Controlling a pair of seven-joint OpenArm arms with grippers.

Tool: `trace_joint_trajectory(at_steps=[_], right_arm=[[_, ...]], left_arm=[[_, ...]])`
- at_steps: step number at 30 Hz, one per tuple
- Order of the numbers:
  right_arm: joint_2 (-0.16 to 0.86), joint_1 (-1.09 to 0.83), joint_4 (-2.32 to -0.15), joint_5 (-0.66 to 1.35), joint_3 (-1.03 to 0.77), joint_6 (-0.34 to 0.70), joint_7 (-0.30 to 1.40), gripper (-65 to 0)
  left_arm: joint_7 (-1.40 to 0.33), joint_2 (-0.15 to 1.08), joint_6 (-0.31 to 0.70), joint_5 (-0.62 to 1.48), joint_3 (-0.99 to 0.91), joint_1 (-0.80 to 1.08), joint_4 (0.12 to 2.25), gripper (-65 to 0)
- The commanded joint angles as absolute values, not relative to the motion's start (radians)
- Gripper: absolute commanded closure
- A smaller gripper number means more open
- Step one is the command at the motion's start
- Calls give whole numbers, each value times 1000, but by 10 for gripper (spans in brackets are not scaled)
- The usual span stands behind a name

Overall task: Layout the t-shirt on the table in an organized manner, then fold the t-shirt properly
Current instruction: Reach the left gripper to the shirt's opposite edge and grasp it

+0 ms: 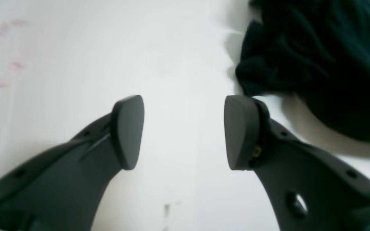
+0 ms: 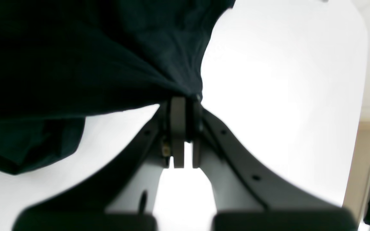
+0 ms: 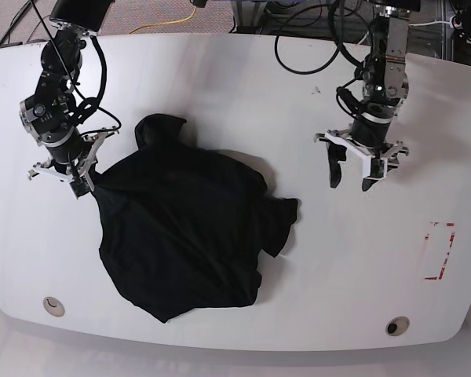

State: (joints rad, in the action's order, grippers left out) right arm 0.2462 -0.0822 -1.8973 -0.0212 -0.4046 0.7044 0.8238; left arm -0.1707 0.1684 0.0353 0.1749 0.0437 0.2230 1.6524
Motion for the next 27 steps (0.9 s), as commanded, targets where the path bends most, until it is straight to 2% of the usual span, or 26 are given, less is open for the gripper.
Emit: trace_joint_trajectory(at_steps=[1,11,27], right_arm=[[259,-70,-1917,-15,-409,698,806,0],[257,-70,-1917,-15,-409,698,806,0],[257,-87,-1952,-16,-410,698,806,0]], left_arm=[[-147,165,38,174,88,163,1613,-371],[-145,133,38,177,174,10,1452,-371],[-142,128,38,179,317,-131,1264,-371]])
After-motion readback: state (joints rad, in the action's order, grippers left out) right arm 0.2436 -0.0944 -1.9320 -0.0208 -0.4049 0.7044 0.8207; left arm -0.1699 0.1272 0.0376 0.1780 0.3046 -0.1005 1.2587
